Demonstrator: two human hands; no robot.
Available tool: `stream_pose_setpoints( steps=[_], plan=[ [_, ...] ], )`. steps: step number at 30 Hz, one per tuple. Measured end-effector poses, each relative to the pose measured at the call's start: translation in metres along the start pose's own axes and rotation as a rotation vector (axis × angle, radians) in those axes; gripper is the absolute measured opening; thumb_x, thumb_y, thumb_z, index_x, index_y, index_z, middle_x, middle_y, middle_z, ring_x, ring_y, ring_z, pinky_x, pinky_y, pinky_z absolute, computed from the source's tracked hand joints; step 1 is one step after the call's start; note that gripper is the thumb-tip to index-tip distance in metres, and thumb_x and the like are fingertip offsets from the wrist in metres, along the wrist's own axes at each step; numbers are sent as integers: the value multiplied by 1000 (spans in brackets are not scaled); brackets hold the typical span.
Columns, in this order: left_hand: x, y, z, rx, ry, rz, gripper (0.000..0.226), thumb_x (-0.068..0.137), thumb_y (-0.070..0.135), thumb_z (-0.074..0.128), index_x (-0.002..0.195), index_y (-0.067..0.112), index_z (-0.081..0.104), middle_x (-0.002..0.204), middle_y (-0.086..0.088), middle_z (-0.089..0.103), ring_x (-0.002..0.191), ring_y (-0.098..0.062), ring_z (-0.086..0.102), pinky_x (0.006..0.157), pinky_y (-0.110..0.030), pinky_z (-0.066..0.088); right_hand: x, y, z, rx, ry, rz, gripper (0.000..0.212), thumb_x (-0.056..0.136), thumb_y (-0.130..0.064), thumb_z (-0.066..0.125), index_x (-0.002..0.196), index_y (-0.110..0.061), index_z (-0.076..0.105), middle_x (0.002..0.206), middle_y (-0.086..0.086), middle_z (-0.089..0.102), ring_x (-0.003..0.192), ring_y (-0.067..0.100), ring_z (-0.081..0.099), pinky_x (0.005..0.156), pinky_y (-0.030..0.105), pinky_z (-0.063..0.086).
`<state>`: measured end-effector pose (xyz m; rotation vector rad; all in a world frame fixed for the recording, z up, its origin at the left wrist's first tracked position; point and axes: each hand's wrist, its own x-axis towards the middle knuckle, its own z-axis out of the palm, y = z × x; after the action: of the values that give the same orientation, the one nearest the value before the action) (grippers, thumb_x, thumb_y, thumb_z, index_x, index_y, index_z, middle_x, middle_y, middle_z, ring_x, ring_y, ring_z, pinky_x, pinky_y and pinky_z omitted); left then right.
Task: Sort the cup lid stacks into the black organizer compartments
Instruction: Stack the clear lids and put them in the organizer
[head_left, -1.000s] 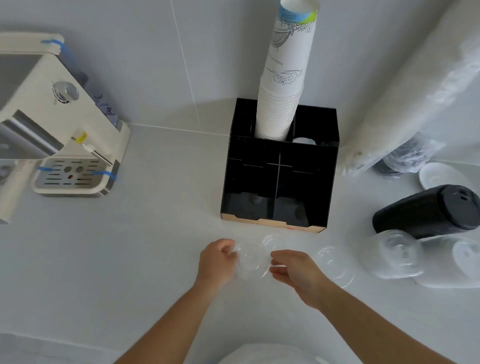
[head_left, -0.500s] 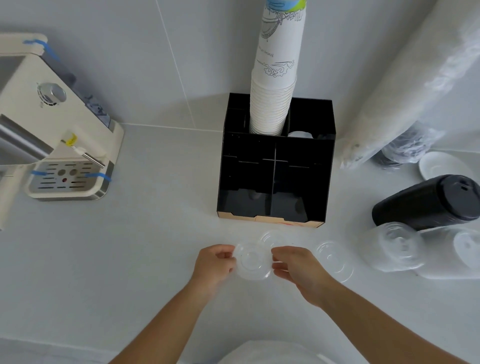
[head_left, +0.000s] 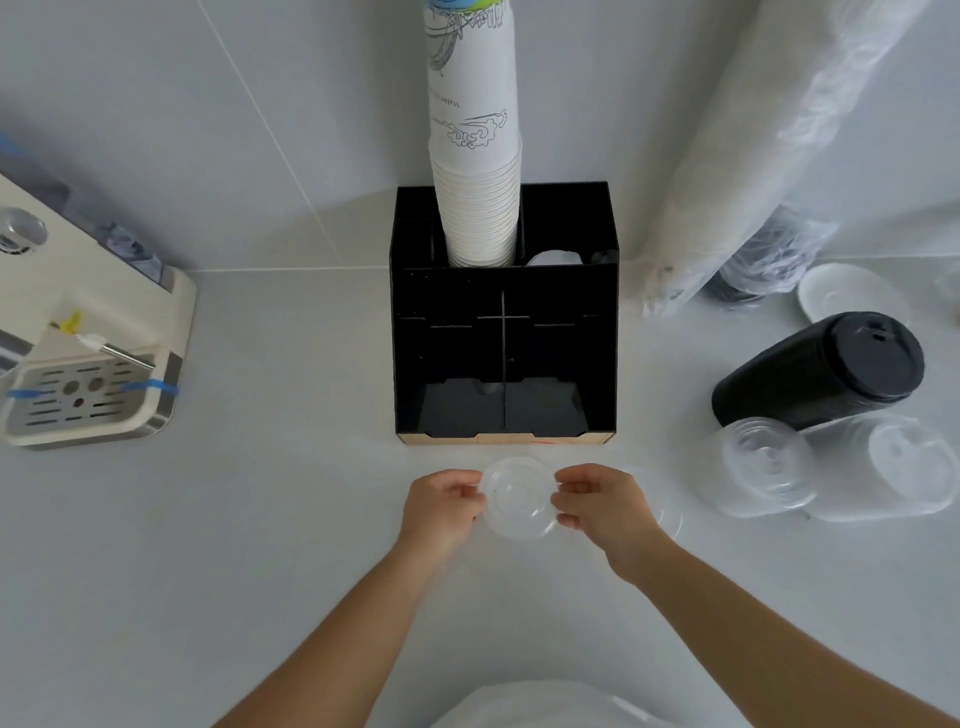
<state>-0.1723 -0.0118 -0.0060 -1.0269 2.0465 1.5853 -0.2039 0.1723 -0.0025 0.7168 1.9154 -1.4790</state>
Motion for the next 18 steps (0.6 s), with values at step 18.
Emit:
stream_pose_setpoints(
  steps=[18],
  plan=[
    [14, -4, 23, 284, -14, 85, 17, 64, 7, 48, 71, 12, 63, 71, -1, 51, 67, -19, 45, 59, -30, 39, 21, -6, 4, -341, 36, -41, 36, 81, -5, 74, 117, -9, 71, 106, 7, 72, 95, 31, 70, 85, 39, 60]
  ],
)
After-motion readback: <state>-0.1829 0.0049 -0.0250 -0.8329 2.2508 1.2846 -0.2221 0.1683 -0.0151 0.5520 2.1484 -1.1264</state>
